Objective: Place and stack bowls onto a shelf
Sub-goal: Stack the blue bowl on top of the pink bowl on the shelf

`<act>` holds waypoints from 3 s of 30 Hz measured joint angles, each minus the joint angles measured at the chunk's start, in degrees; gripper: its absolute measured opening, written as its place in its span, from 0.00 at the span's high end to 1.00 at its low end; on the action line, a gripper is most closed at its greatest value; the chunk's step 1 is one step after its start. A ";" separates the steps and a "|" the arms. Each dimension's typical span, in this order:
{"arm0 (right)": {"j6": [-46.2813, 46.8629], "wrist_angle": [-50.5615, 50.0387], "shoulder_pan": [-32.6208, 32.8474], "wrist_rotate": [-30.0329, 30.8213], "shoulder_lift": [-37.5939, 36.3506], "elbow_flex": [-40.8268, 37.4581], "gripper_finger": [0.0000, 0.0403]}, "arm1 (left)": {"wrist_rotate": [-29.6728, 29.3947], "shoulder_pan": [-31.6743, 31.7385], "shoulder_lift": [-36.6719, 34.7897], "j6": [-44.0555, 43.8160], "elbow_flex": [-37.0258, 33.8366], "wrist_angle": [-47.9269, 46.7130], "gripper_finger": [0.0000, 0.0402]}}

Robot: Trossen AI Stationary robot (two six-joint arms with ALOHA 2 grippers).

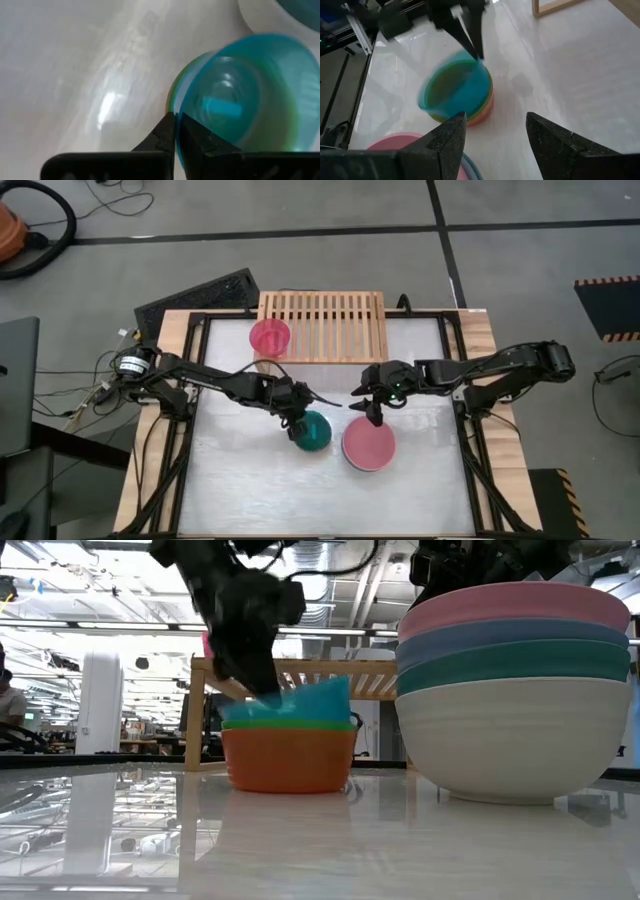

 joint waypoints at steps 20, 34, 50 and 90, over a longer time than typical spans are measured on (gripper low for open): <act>0.47 0.44 -0.87 0.70 0.00 0.00 0.42 | -11.67 8.99 -7.18 -22.47 49.03 -54.29 1.00; 0.89 0.38 -0.90 1.59 0.00 0.02 0.42 | 0.12 39.25 -4.59 -8.47 56.00 -64.33 1.00; 0.44 0.26 -1.10 1.60 0.00 0.02 0.42 | 9.49 47.78 -1.54 0.67 46.03 -64.26 1.00; 0.25 0.04 -2.73 1.53 0.00 0.02 0.42 | 9.25 46.41 1.74 3.88 45.96 -62.74 1.00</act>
